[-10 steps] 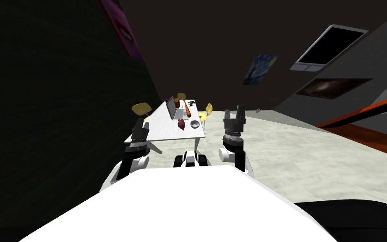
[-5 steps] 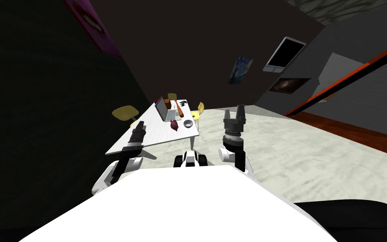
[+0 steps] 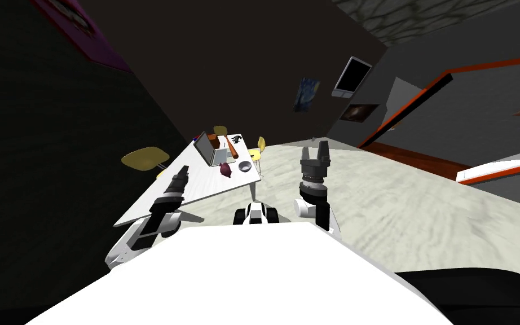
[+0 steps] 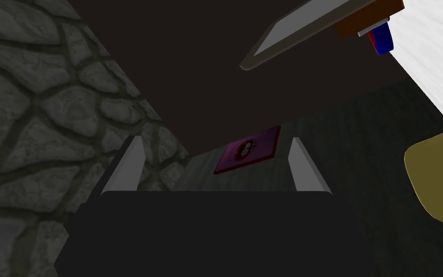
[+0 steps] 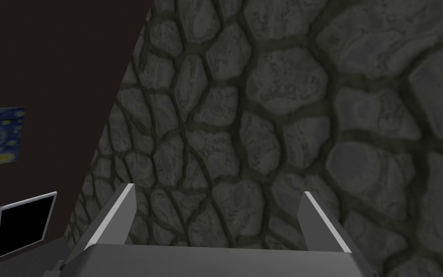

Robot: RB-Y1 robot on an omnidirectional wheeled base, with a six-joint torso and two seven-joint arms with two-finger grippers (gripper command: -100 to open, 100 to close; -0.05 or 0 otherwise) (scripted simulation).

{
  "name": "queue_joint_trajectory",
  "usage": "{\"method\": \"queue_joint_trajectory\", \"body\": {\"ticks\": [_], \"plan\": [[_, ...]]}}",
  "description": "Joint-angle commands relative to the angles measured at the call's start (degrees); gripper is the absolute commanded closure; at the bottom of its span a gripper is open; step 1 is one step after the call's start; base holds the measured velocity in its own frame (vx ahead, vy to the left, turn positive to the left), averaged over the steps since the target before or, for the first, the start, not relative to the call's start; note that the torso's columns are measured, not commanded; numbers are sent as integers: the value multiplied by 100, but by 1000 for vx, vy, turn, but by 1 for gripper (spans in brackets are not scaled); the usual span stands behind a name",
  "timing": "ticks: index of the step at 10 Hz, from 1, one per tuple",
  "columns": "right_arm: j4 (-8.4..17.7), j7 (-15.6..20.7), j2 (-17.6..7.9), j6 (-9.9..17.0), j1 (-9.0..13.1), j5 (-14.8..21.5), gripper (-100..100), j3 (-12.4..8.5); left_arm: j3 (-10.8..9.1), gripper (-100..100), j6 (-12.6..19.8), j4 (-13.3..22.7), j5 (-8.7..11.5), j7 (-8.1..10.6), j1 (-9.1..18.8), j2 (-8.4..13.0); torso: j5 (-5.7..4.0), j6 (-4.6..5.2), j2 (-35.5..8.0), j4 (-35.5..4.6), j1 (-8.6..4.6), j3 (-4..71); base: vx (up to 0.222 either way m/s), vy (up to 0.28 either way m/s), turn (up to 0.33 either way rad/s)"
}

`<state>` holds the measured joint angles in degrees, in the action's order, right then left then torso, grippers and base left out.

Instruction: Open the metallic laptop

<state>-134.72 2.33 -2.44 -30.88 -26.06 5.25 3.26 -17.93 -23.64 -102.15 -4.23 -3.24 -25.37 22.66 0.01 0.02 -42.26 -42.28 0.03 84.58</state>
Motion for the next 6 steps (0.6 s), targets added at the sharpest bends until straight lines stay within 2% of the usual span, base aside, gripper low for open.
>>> {"method": "queue_joint_trajectory", "body": {"ticks": [1, 4, 5, 6], "plan": [[0, 0, 0, 0, 0, 0, 0, 0, -256, -100, 247, 443, -82, 35, 70, 315, -2, 1, -1, 0, -4, 0, -7, -22, -361], [0, 0, 0, 0, -1, 0, 0, 0, -521, -100, 596, 967, -110, 55, 189, 723, -2, -4, -1, 0, -3, 0, -1, -21, -265], [0, 0, 0, 0, 0, 0, 0, 0, -521, -100, 596, 976, -110, 55, 189, 723, -2, -3, -3, -1, -3, -1, -1, -12, -82], [0, 0, 0, 0, -1, 0, 0, -1, -600, -100, 722, 1148, -105, 57, 229, 864, 0, -5, -2, -1, 0, -2, 0, -13, -206]]}}
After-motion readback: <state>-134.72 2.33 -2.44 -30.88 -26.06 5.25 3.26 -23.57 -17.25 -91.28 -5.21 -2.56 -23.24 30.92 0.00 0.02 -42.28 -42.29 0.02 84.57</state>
